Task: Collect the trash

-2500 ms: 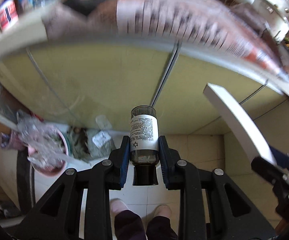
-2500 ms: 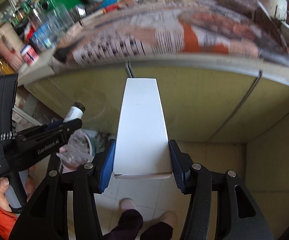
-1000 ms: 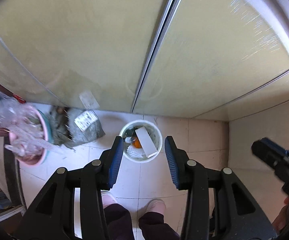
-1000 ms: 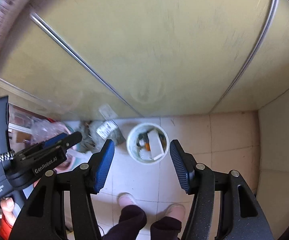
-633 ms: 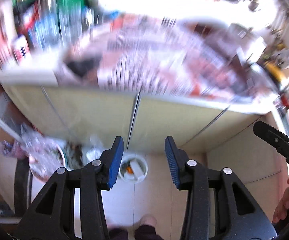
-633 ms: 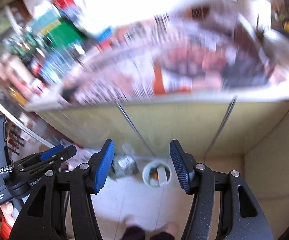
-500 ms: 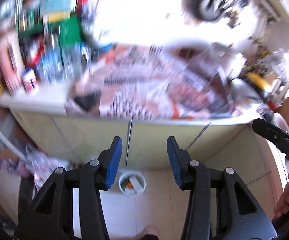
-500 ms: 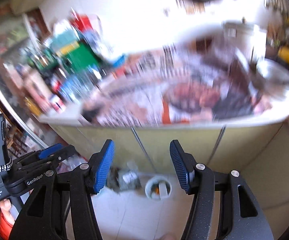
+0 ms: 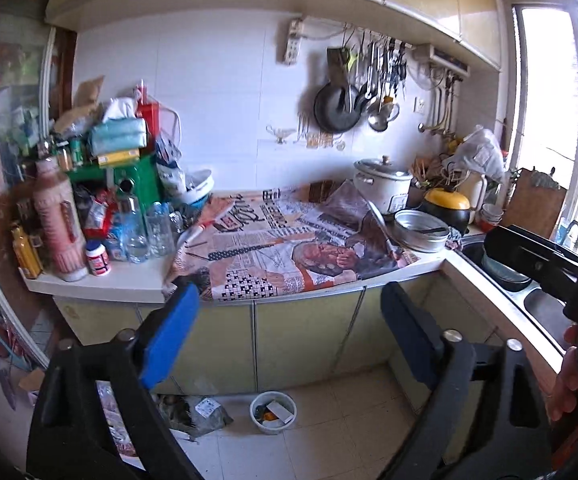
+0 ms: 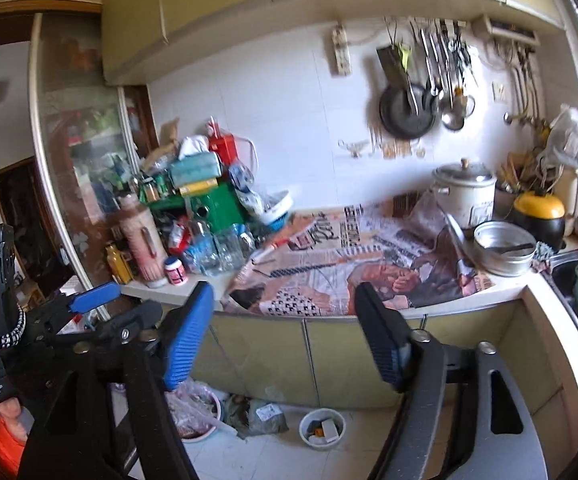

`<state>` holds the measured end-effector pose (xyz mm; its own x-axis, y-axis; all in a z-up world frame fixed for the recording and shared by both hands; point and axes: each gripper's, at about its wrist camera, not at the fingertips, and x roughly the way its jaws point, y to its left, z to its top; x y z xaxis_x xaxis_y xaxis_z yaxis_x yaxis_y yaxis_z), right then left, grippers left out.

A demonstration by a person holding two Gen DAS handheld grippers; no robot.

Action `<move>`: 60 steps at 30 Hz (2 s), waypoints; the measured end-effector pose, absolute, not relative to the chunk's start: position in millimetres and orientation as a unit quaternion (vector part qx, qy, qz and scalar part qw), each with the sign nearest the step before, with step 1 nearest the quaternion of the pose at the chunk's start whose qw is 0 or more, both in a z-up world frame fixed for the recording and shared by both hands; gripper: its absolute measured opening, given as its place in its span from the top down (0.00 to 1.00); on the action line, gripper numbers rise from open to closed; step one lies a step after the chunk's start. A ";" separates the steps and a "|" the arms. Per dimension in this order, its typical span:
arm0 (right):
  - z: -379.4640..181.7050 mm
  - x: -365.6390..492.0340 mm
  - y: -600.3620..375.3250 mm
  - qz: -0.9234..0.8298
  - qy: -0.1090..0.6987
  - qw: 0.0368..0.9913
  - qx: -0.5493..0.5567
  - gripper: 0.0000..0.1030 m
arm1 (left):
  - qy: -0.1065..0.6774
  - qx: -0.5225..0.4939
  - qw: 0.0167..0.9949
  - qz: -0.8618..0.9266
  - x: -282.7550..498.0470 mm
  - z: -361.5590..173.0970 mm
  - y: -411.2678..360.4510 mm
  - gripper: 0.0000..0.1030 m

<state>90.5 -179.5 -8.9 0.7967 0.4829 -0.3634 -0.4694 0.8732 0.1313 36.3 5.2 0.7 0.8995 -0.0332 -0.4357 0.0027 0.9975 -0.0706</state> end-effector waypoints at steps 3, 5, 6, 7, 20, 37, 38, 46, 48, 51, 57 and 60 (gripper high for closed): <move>-3.9 68.5 -180.4 0.244 0.182 0.952 0.017 0.08 | 0.221 -0.030 0.975 -0.009 10.3 6.2 6.9 0.05; -3.4 57.2 -180.7 0.239 0.174 0.955 0.019 0.00 | 0.215 -0.028 0.976 -0.008 -4.6 8.8 7.8 0.02; -3.0 52.6 -180.6 0.237 0.173 0.956 0.018 0.00 | 0.212 -0.029 0.977 -0.007 -10.9 9.7 8.9 0.01; -1.2 47.0 -180.4 0.235 0.173 0.956 0.016 0.00 | 0.210 -0.029 0.977 -0.006 -16.9 10.8 11.2 0.01; 0.0 24.7 -175.4 0.229 0.176 0.957 0.001 0.00 | 0.191 -0.041 0.981 -0.006 -41.1 21.4 15.9 0.01; 1.3 27.3 -177.1 0.226 0.190 0.955 0.005 0.00 | 0.194 -0.038 0.980 -0.004 -37.9 22.2 22.6 0.01; 0.5 27.0 -177.0 0.226 0.191 0.955 0.004 0.00 | 0.194 -0.038 0.980 -0.003 -38.4 22.3 22.6 0.01; 1.4 26.1 -175.6 0.227 0.190 0.955 0.005 0.00 | 0.192 -0.035 0.981 -0.002 -39.2 22.2 18.0 0.01; 1.8 26.2 -176.1 0.227 0.192 0.955 0.005 0.00 | 0.191 -0.034 0.981 -0.003 -39.6 22.1 16.4 0.01; 2.8 26.0 -176.8 0.227 0.191 0.955 0.006 0.00 | 0.191 -0.035 0.981 -0.006 -39.6 22.2 13.1 0.01; 3.7 25.4 -176.7 0.223 0.192 0.956 0.007 0.00 | 0.190 -0.035 0.981 -0.011 -39.4 23.5 8.5 0.01; 3.9 24.6 -176.5 0.220 0.194 0.956 0.008 0.00 | 0.189 -0.038 0.981 -0.012 -38.9 24.1 7.2 0.01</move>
